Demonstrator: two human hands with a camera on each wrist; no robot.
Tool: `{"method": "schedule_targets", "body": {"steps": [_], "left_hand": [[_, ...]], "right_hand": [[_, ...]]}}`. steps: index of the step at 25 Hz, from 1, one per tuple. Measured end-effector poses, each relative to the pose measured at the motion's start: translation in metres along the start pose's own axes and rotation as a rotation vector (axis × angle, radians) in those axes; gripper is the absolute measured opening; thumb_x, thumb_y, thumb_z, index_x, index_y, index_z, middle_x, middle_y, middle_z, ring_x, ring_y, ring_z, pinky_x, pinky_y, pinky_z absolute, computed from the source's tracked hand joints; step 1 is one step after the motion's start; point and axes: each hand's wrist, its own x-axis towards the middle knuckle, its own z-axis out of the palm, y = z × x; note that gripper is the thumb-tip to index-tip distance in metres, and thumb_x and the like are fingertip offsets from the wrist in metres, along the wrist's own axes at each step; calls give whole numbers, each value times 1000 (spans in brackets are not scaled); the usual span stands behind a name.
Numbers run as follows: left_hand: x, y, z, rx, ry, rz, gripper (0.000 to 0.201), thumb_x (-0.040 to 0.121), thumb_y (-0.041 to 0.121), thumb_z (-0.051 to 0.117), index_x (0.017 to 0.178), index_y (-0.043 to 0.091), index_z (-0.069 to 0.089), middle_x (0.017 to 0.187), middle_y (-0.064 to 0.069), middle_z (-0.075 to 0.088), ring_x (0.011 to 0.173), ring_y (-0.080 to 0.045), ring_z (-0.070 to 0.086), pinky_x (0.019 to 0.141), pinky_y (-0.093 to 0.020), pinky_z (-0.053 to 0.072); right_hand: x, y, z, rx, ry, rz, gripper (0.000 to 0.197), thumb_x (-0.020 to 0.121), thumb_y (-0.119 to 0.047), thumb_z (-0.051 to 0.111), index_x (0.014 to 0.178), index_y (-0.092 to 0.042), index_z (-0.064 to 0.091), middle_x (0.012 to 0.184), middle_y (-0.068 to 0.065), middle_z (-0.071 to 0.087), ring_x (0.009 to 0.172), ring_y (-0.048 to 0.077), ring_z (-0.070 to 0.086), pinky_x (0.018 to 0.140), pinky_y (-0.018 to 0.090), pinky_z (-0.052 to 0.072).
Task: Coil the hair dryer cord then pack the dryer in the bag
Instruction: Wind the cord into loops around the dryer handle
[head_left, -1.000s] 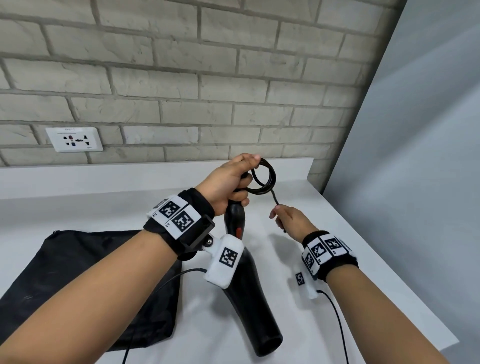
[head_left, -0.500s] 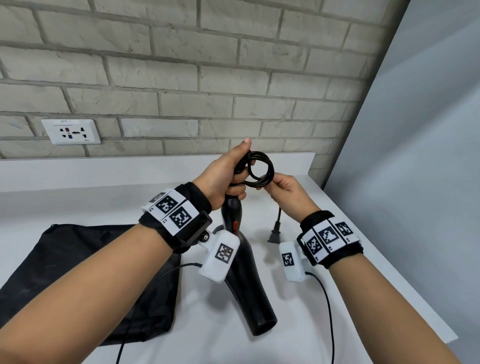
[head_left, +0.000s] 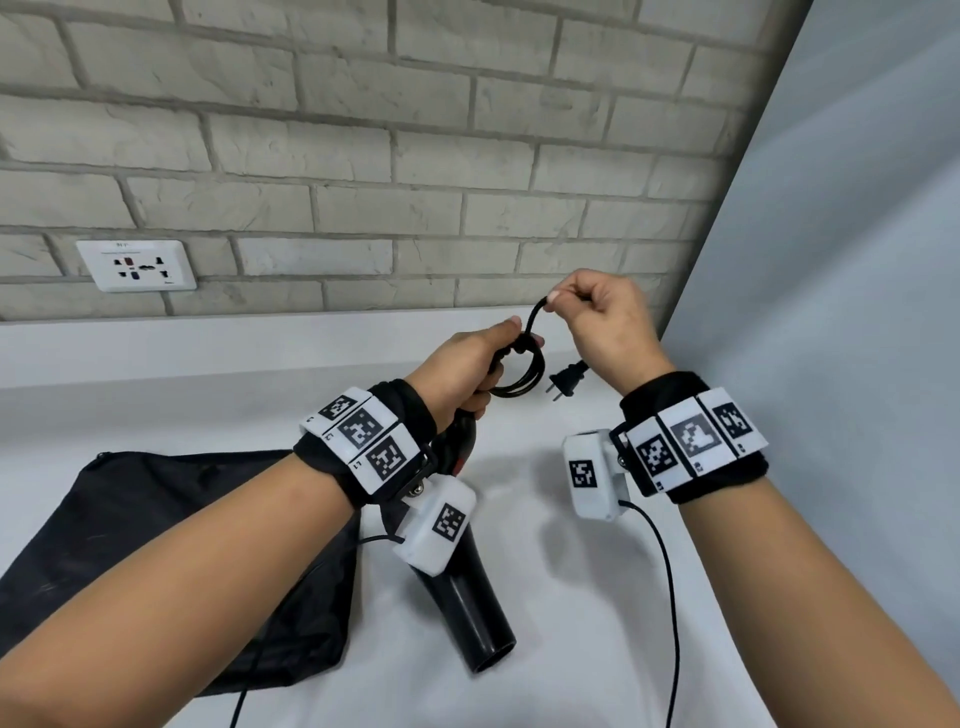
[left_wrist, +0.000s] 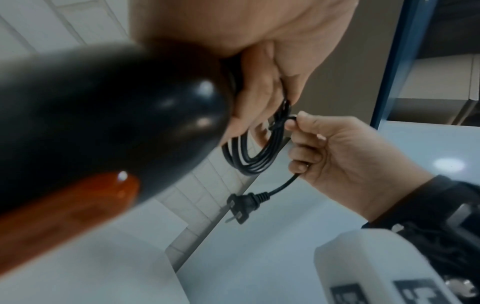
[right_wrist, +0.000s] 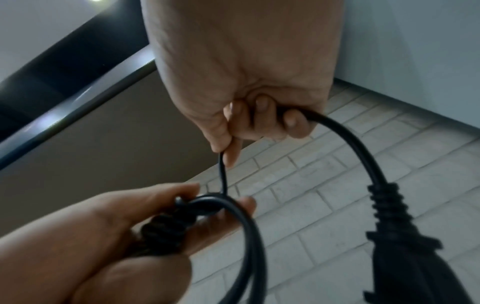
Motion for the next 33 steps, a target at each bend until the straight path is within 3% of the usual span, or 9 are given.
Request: {"method": "schedule_targets", "body": {"steps": [2, 5, 11, 17, 22, 26, 29, 31, 33], "left_hand": [[-1, -2, 3, 11, 18, 13, 36, 95, 43, 39, 86, 21, 66, 40, 10, 18, 35, -9, 12, 46, -25, 14], [1, -5, 2, -42, 141, 53, 35, 94, 41, 44, 66, 24, 55, 45, 5, 21, 33, -8, 15, 48, -25, 16], [8, -6, -7, -164, 236, 13, 36, 94, 46, 42, 73, 17, 46, 36, 11, 24, 29, -8, 18, 48, -24, 24], [5, -5, -7, -114, 172, 6, 35, 91, 43, 47, 71, 14, 44, 37, 9, 20, 32, -10, 15, 46, -23, 24], [5, -6, -8, -190, 227, 46, 32, 92, 33, 42, 68, 12, 44, 35, 7, 20, 31, -11, 14, 49, -26, 23], [5, 2, -16, -276, 278, 74, 33, 92, 34, 42, 67, 13, 43, 35, 8, 20, 30, -10, 13, 48, -26, 23], [4, 5, -19, -307, 281, 83, 34, 93, 35, 41, 67, 13, 43, 35, 8, 19, 30, -10, 13, 48, -25, 22], [4, 6, -21, -331, 286, 90, 33, 92, 35, 41, 67, 14, 43, 36, 8, 18, 30, -10, 13, 48, -26, 22], [4, 6, -25, -351, 288, 94, 34, 92, 36, 42, 66, 14, 43, 37, 8, 18, 31, -10, 13, 47, -25, 23]], "right_hand": [[-8, -7, 6, 21, -6, -16, 15, 86, -9, 55, 73, -10, 62, 50, -11, 46, 40, -5, 43, 43, 5, 29], [-19, -11, 15, 130, -49, -41, 19, 87, -4, 54, 70, -13, 58, 42, -15, 51, 42, -6, 46, 47, 4, 32], [-30, 5, 27, 86, -192, -122, 12, 84, -8, 54, 87, -10, 66, 47, -22, 51, 48, 3, 39, 57, 24, 36], [-32, 10, 22, 23, -240, -155, 11, 87, -7, 54, 89, -9, 64, 56, -31, 56, 53, -2, 48, 60, 13, 36], [-35, 12, 26, -100, -279, -193, 11, 92, -14, 47, 83, -11, 52, 56, -11, 46, 52, 7, 41, 56, 26, 35], [-37, 34, 28, -178, -346, -57, 21, 96, -17, 39, 92, -1, 53, 65, 4, 50, 57, 16, 41, 58, 29, 34], [-36, 47, 28, -289, -393, -7, 20, 95, -10, 37, 98, -4, 56, 90, 5, 55, 74, 11, 47, 73, 23, 36], [-35, 53, 28, -406, -479, 12, 22, 92, -5, 38, 103, -8, 57, 105, 6, 50, 100, 18, 41, 93, 27, 35], [-36, 57, 29, -545, -505, 43, 26, 89, -2, 40, 105, -12, 57, 113, 7, 41, 111, 23, 33, 98, 29, 29]]}}
